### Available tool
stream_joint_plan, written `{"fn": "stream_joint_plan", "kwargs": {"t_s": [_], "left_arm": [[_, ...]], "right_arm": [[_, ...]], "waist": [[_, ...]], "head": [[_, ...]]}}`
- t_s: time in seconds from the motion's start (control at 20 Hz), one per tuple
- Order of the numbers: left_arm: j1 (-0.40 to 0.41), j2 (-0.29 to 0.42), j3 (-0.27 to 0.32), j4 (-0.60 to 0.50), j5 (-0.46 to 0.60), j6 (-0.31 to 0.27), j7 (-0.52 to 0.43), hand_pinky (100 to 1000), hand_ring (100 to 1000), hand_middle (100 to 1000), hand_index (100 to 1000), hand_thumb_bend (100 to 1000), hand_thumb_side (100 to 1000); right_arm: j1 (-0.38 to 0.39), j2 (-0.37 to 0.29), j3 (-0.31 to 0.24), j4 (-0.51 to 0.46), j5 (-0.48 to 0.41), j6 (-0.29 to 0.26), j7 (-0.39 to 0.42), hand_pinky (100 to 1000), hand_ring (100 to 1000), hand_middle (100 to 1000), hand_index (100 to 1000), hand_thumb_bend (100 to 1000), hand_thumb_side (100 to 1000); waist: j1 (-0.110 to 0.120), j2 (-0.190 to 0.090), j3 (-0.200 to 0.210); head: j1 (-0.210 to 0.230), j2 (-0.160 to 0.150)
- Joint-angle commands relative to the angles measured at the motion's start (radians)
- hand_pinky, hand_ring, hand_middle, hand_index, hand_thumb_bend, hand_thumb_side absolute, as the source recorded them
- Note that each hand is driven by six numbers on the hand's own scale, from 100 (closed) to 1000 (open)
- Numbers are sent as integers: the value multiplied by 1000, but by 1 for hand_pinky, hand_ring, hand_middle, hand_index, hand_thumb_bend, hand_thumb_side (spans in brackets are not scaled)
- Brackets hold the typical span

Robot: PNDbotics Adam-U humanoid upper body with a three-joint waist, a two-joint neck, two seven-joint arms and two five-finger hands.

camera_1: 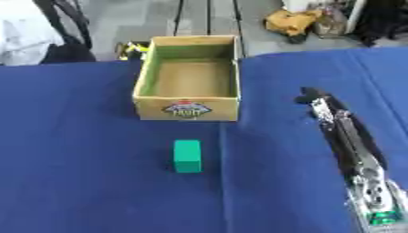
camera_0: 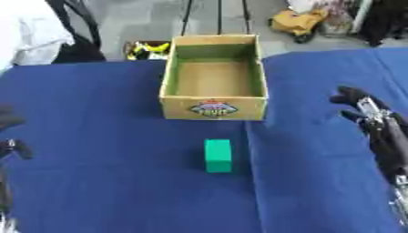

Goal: Pick up objects on the table and place them in the box.

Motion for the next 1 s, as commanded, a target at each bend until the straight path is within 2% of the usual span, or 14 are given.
{"fn": "stream_joint_plan", "kwargs": {"t_s": [0.05, 0.3, 0.65, 0.8, 1.0], "left_arm": [[-11, 15, -3, -17, 0, -1, -4, 242, 672, 661, 821, 143, 892], [-11, 13, -4, -17, 1, -1, -6, 241, 672, 662, 821, 143, 893], [-11, 11, -5, -17, 0, -2, -8, 241, 673, 663, 822, 143, 894], [-11, 12, -5, -17, 1, -2, -8, 241, 673, 664, 822, 142, 894], [-9, 12, -9, -15, 1, -2, -11, 241, 674, 664, 822, 141, 895]], "right_arm": [[-10, -21, 2, -21, -4, -1, 3, 929, 979, 759, 900, 100, 1000], [-10, -24, 3, -22, -5, -1, 5, 930, 979, 759, 901, 100, 1000], [-18, -34, 4, -23, 1, -3, 7, 930, 985, 765, 901, 100, 1000], [-45, -58, 8, -25, 22, -8, 1, 920, 980, 768, 897, 100, 1000], [-125, -125, 37, -37, 77, -26, 6, 890, 961, 782, 890, 100, 1000]], "waist": [[-2, -12, 1], [1, -6, 2], [4, 1, 3], [4, 1, 5], [2, -2, 10]], "head": [[5, 20], [20, 53], [42, 77], [50, 86], [46, 93]]}}
